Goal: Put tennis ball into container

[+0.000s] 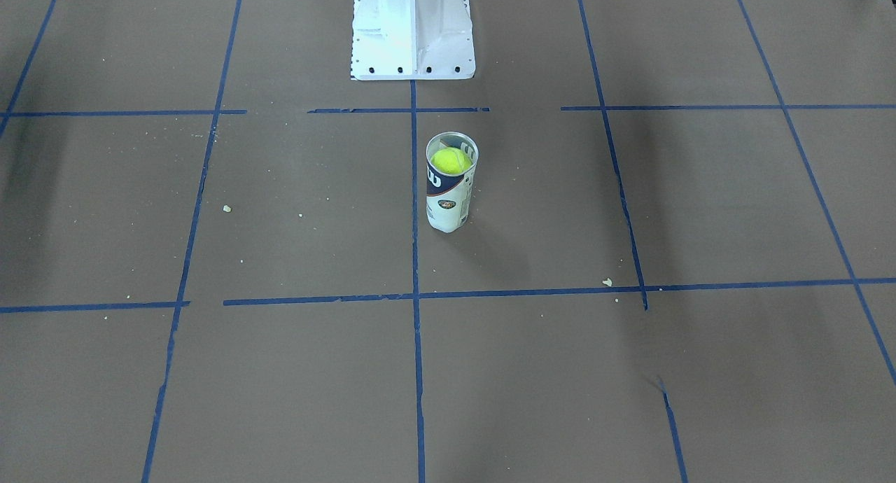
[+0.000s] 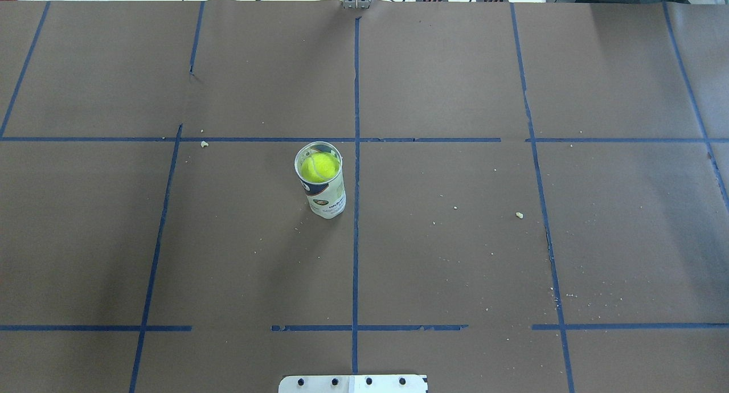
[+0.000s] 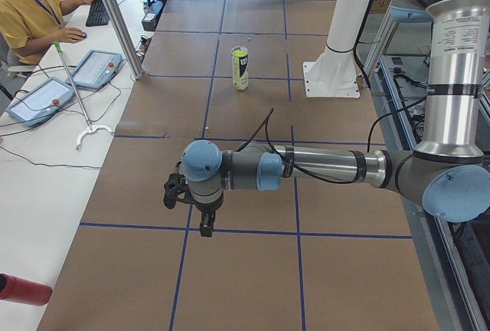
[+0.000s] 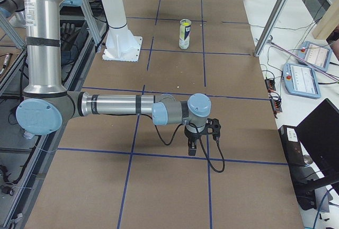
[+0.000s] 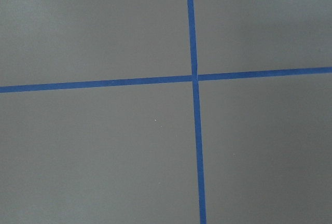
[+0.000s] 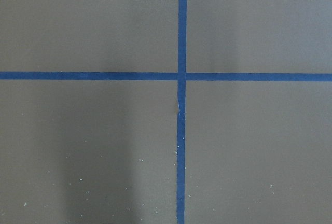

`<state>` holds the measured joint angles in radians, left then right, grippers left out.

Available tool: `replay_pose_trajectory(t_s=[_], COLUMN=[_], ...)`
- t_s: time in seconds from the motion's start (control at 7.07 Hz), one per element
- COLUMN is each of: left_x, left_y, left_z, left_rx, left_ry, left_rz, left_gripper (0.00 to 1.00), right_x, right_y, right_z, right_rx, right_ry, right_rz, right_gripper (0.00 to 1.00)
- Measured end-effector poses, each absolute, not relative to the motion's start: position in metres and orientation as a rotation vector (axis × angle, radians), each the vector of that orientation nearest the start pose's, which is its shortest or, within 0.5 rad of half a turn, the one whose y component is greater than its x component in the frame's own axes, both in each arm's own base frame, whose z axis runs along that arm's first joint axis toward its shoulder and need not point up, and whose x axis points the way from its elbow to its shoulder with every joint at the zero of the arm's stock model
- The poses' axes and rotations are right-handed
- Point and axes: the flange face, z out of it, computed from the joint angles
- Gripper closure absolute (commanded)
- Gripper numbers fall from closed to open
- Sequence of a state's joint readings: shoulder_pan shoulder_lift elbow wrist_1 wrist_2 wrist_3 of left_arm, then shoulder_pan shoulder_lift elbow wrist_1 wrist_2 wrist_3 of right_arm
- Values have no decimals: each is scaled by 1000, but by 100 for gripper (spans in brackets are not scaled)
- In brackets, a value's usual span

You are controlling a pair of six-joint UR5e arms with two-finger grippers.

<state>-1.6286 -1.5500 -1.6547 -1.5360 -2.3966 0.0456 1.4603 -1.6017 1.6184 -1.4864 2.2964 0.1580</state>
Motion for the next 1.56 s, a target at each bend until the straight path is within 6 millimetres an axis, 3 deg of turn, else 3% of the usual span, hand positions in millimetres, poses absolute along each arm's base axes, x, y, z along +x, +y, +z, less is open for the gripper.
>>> replay_pose_trajectory(t_s=[0.71,1.56], left_x=[-93,-94], left_y=[-473,-472], left_z=[643,643], left_rx=[35,29], left_ry=[741,729], left_rz=[-25,-22], left_gripper=[0,0], right_x=[13,13], right_y=[-490,-490], right_z=[645,645], right_rx=[-2,-1], right_ry=[-731,-731], right_rz=[9,9], right_gripper=[0,0])
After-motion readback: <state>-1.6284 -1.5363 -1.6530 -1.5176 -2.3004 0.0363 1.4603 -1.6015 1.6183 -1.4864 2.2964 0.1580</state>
